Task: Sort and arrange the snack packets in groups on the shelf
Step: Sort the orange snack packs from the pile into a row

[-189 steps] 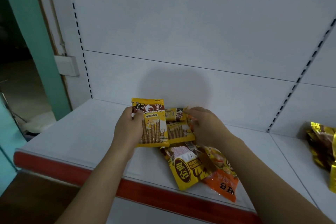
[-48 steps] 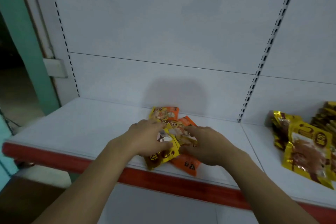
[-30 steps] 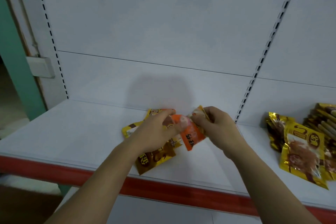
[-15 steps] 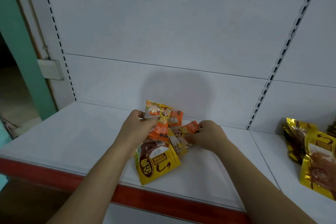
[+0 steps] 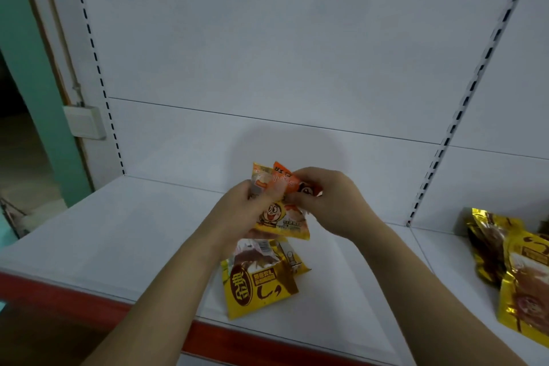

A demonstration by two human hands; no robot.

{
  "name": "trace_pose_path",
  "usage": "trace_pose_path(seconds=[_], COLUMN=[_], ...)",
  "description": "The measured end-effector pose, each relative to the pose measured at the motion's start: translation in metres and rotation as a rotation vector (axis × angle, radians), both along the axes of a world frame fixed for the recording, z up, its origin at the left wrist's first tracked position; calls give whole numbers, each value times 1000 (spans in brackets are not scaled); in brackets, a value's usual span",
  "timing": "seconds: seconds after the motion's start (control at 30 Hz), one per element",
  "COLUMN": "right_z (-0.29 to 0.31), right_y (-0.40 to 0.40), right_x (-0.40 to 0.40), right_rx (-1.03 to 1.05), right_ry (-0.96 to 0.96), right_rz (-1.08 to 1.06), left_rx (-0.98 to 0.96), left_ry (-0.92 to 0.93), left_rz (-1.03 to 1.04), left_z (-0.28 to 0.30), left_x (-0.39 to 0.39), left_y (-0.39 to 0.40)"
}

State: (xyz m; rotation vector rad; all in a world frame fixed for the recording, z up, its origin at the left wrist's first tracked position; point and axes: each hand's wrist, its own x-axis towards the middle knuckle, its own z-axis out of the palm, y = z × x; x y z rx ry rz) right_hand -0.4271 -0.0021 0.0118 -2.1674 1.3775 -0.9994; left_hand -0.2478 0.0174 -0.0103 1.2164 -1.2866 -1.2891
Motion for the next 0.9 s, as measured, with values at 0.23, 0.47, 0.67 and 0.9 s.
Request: trace_pose_path(seconds=[0.23, 0.47, 0.67, 0.9], right_z=[-35, -71, -73, -39], right_y=[-44, -62, -51, 27], right_x=[10, 27, 5, 2], right_rx=[91, 56, -44, -444], right_ry=[183, 552, 528, -30], right_rz=[-132, -62, -369, -394], left_rx=[-15, -48, -58, -141], left_ry=[80, 55, 30, -23], left_rz=[188, 296, 337, 299], left_z=[-14, -21, -23, -15], left_x=[38, 60, 59, 4], left_y=[-1, 3, 4, 2])
